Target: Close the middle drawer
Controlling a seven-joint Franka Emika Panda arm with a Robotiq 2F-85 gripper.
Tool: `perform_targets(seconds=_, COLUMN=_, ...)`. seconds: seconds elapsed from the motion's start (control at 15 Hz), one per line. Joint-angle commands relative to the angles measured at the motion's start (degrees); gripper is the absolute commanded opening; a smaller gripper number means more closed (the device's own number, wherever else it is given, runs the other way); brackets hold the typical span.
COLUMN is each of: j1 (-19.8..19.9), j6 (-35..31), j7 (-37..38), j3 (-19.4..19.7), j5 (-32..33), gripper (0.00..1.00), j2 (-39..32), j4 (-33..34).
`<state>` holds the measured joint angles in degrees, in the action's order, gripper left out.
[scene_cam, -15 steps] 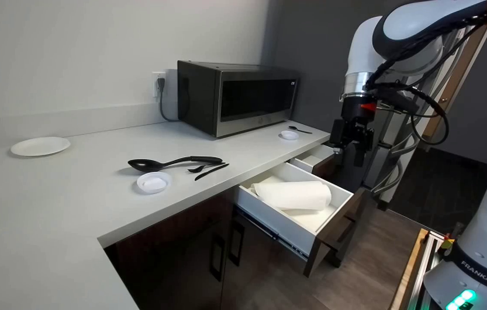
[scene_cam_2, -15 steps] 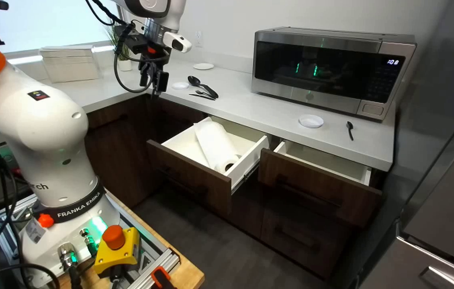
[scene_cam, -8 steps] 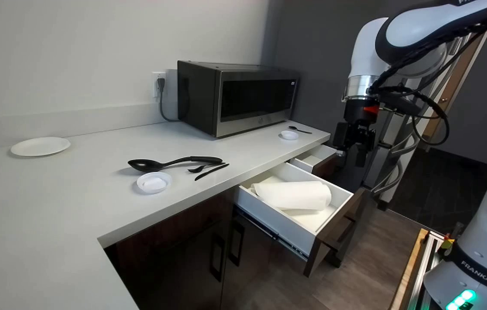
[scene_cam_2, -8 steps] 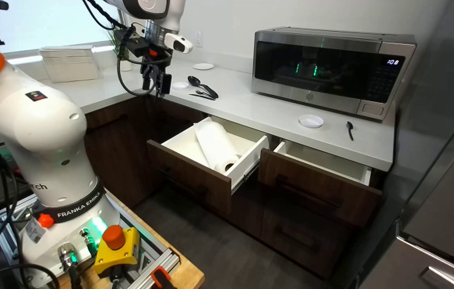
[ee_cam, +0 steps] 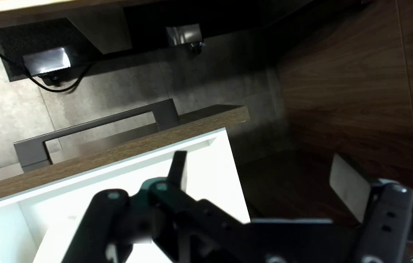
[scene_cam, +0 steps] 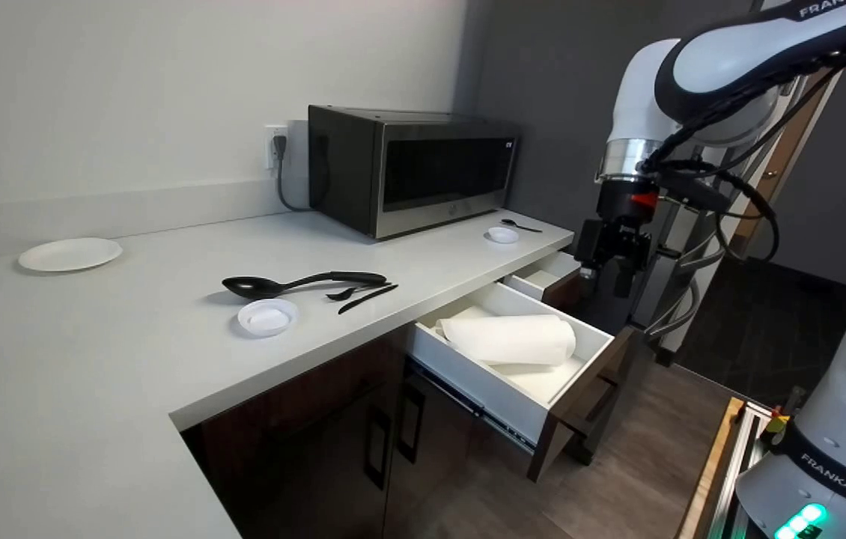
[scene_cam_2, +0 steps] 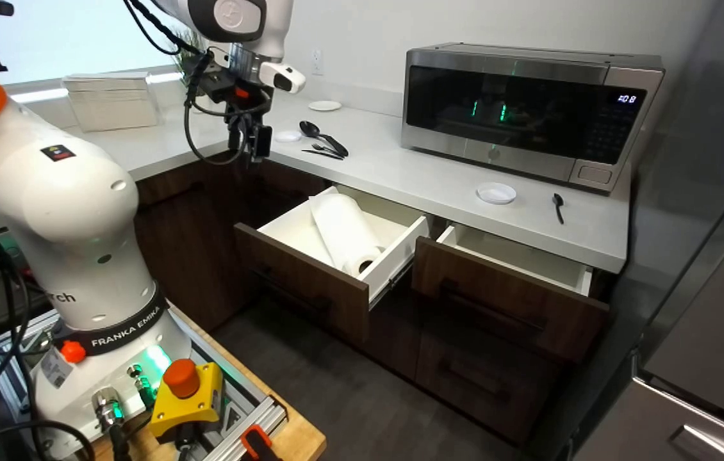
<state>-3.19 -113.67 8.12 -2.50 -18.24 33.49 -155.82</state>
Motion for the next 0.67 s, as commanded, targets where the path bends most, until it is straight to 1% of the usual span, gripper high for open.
perform_targets(seconds=0.0, j1=-0.43, j6=-9.08, j7=0.05, j3=0.06, j5=-4.34, gripper=1.0, j2=-4.8, j4=-2.17)
perform_targets(seconds=0.07, j1=0.06, j6=-11.41, j7=0.63, j3=0.17, j5=-4.2, gripper=1.0, j2=-4.43, j4=-3.74)
perform_targets(seconds=0.2, j1=2.55, j6=-14.3, j7=4.82, j3=0.12, j5=-2.53, gripper=1.0, j2=-3.81, j4=-3.52)
perform_targets(seconds=0.27, j1=3.22, j6=-14.48, j7=5.47, j3=0.37, j5=-1.59, gripper=1.0, j2=-3.59, j4=-3.18)
perform_targets(seconds=0.33, j1=4.84, j6=-13.83, j7=7.38, j3=-0.3, j5=1.21, gripper=1.0, j2=-3.12, j4=-2.93)
perform_targets(seconds=0.4, j1=5.79, j6=-12.03, j7=8.74, j3=-0.08, j5=2.07, gripper=1.0, j2=-3.16, j4=-2.57)
perform_targets(seconds=0.47, j1=3.74, j6=-13.15, j7=5.43, j3=0.67, j5=0.04, gripper=1.0, j2=-4.22, j4=-2.23)
perform_targets(seconds=0.6, j1=5.02, j6=-13.12, j7=6.7, j3=0.73, j5=1.22, gripper=1.0, j2=-4.12, j4=-2.15)
